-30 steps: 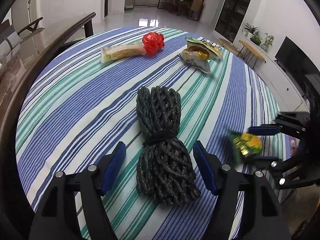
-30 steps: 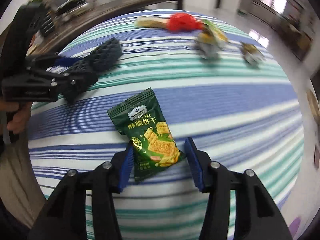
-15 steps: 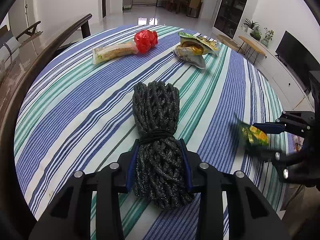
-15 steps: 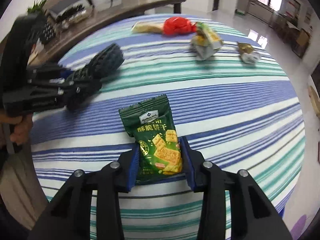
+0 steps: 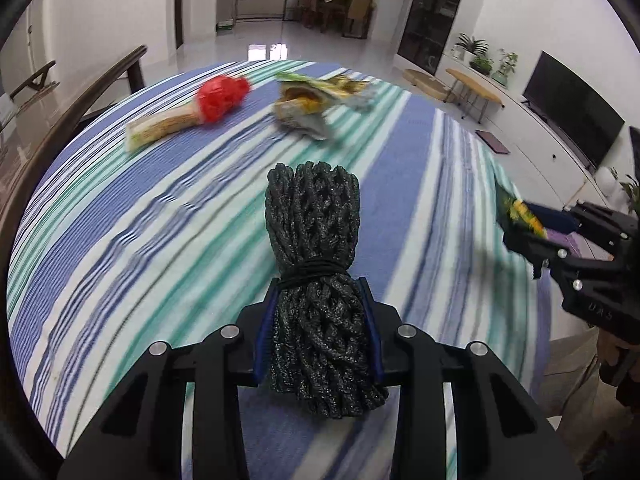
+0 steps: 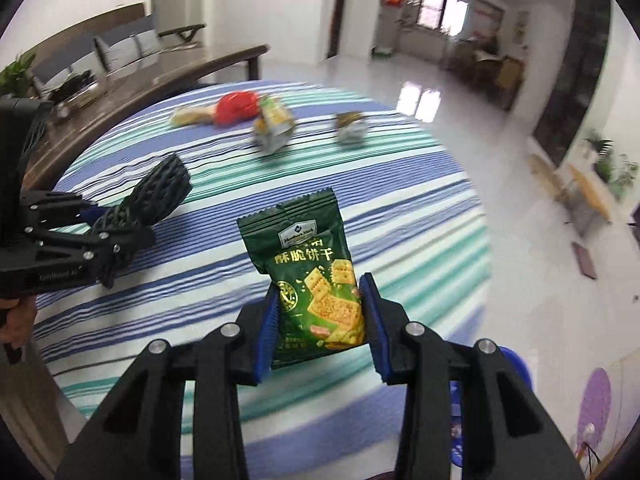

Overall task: Collect trash
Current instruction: 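Carry bundle and packet over the wastebasket and open both tools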

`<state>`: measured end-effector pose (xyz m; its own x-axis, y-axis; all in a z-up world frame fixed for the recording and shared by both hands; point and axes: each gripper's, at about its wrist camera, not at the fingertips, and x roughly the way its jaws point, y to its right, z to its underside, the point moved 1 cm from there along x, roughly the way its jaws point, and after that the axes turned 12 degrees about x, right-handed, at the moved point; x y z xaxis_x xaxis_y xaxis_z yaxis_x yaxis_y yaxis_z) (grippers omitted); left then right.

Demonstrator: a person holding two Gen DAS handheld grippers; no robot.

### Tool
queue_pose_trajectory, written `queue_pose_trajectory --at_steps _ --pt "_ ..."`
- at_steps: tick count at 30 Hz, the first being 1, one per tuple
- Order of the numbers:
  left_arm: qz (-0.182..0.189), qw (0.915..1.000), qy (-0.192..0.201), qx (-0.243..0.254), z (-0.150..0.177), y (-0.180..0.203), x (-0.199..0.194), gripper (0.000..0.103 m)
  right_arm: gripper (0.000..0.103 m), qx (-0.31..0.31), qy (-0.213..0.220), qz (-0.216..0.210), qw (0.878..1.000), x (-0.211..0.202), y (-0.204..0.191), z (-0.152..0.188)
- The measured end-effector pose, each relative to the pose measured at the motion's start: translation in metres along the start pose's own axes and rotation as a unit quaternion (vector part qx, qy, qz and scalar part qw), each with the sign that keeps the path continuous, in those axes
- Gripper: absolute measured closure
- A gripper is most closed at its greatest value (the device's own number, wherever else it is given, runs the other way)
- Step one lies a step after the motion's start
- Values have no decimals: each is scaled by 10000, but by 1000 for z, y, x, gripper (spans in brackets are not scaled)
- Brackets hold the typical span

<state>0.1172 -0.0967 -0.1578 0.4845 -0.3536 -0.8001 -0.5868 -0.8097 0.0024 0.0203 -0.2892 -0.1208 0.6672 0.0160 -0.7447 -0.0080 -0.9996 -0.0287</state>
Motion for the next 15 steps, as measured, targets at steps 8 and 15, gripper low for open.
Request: queue_pose_trajectory --at_steps 8,15 --pt "266 9994 56 202 -23 45 9 67 66 158 192 436 9987 -16 50 1" --pt "650 9963 40 554 -55 113 28 67 66 400 191 790 9959 -21 108 9"
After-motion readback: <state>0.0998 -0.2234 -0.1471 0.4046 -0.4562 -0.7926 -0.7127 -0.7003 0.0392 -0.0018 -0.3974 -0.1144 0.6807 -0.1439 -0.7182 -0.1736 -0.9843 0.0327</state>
